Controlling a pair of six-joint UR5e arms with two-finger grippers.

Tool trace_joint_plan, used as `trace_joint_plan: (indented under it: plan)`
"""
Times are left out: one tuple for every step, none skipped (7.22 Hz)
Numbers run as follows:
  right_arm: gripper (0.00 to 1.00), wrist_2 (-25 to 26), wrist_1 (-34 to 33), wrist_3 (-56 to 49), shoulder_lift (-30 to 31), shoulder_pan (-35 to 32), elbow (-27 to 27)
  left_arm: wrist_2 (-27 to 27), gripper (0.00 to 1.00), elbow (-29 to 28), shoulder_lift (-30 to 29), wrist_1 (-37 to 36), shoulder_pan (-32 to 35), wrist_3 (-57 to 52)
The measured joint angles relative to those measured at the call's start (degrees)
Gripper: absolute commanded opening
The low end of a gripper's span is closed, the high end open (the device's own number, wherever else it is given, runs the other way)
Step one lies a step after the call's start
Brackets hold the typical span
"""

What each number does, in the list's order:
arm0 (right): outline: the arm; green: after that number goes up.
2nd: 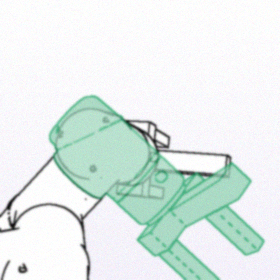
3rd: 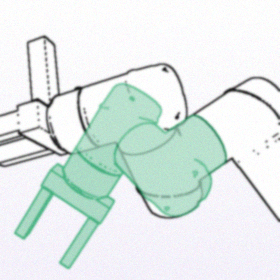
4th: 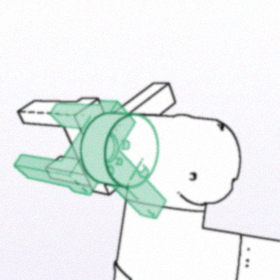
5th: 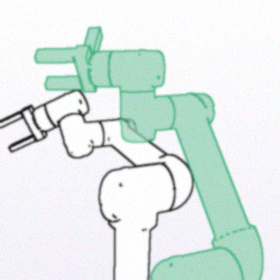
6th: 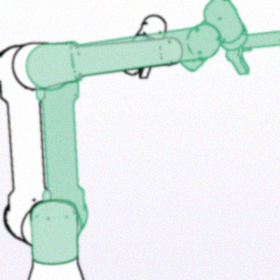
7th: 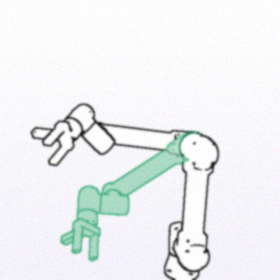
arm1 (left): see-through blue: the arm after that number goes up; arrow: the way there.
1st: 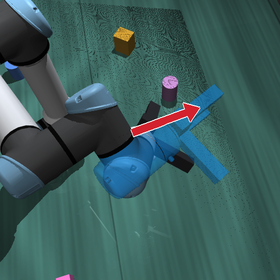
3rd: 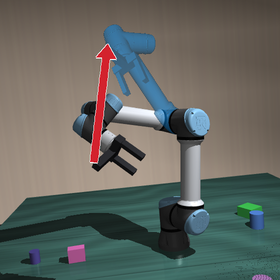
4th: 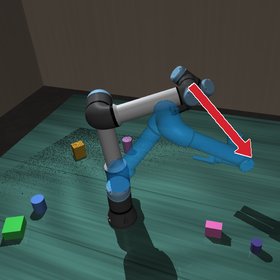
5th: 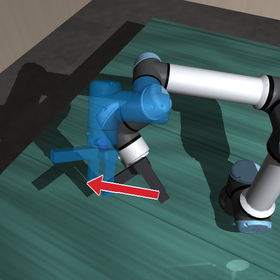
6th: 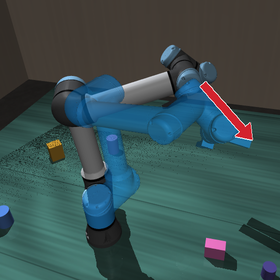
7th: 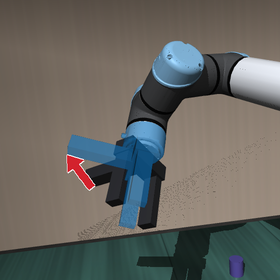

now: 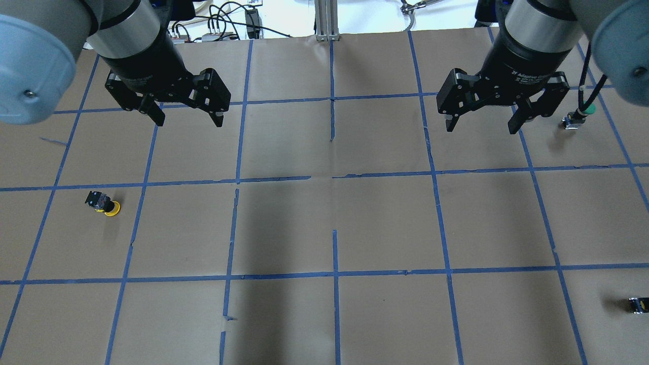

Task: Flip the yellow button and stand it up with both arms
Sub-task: 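Move the left gripper over the yellow button lying on its side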

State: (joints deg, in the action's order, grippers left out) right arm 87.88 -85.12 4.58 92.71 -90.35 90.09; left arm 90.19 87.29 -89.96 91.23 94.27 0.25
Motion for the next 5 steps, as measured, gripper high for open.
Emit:
trace_joint_plan:
  plan:
    - [1.0, 0.1, 0.0, 0.0, 0.0, 0.0, 0.0, 0.0, 0.99, -0.1, 0.0, 0.0, -0.1, -0.1]
    - [1.0, 0.2, 0.0, 0.0, 0.0, 0.0, 0.0, 0.0, 0.99, -0.1, -0.1, 0.0, -0.2, -0.2]
    - [1.0, 0.3, 0.0, 0.0, -0.1, 0.0, 0.0, 0.2, 0.99, 0.1, -0.4, -0.1, -0.4, -0.6]
    - [1.0, 0.3, 0.1, 0.0, -0.1, 0.0, 0.0, 0.5, 0.99, 0.3, -1.0, -0.3, -1.6, -1.2]
    - [1.0, 0.2, 0.1, 0.0, -0.1, 0.0, 0.0, 0.6, 0.99, 0.5, -1.6, -0.3, -4.3, -1.5]
